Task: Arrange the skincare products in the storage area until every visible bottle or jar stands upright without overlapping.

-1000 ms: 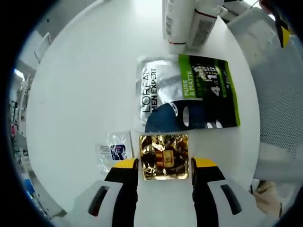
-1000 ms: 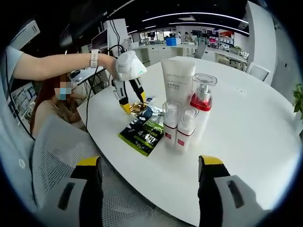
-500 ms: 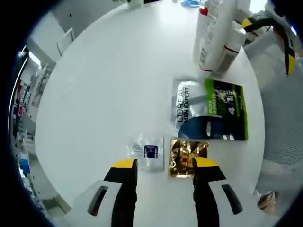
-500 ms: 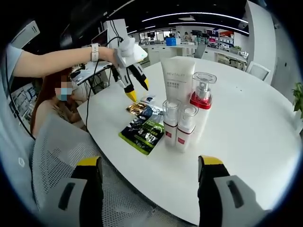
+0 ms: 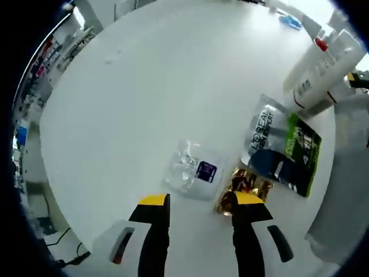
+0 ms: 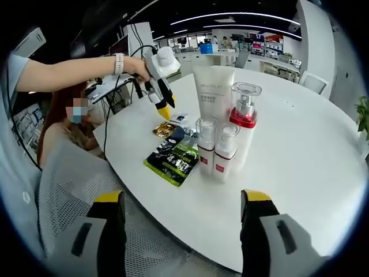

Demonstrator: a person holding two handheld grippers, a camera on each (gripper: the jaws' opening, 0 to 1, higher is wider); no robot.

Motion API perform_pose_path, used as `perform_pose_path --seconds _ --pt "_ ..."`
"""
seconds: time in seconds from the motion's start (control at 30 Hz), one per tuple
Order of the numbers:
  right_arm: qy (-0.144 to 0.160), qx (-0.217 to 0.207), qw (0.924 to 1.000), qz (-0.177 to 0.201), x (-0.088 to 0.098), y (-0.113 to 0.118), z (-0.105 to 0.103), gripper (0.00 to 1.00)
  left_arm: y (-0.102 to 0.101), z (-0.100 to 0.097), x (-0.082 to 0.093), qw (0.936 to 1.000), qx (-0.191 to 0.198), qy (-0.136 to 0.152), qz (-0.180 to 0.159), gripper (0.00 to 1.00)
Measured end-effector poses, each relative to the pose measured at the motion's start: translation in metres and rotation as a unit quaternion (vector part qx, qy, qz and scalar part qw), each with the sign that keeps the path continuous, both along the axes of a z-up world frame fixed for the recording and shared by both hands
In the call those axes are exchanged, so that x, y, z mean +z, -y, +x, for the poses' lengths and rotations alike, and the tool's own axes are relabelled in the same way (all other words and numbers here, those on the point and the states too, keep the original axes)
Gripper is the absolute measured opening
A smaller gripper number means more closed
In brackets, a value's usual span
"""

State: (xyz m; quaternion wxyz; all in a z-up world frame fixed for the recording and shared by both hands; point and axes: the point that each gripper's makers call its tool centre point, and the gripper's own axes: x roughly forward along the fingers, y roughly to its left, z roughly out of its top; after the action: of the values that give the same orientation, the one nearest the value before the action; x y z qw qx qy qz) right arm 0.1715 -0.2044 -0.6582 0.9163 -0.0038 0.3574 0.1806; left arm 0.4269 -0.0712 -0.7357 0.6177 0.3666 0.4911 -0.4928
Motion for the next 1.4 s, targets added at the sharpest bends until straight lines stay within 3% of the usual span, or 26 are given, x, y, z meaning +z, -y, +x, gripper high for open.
perform_pose_path --seconds 0.07,0.37,0.6,0.9,1.23,1.4 --pt "-0.003 -0.001 1.0000 0.001 -0.002 0.000 0.000 0.82 0.000 -0.002 -0.003 0.9998 0.008 -0.015 -0.004 0.40" --pt "-0.011 -0.005 0.9999 0.002 -0.005 0.003 0.000 0.82 -0.002 -0.002 -0.015 0.9991 0.029 -0.029 0.005 0.45" --pt "-0.016 -0.010 0.9998 0.005 -0.008 0.006 0.000 0.81 0.003 -0.001 -0.013 0.9989 0.028 -0.036 0.011 0.44" --pt "-0.018 -0.015 0.9997 0.009 -0.010 0.007 0.001 0.80 0.031 -0.001 -0.012 0.9991 0.022 -0.037 -0.003 0.46" --pt "-0.024 -0.017 0.9995 0.010 -0.013 0.009 0.000 0.79 0.048 0.003 -0.015 0.9997 0.020 -0.013 0.008 0.44" --pt "-0.024 -0.013 0.9996 0.009 -0.013 0.007 0.002 0.79 0.046 0.001 -0.016 0.9998 -0.003 0.006 0.021 0.44"
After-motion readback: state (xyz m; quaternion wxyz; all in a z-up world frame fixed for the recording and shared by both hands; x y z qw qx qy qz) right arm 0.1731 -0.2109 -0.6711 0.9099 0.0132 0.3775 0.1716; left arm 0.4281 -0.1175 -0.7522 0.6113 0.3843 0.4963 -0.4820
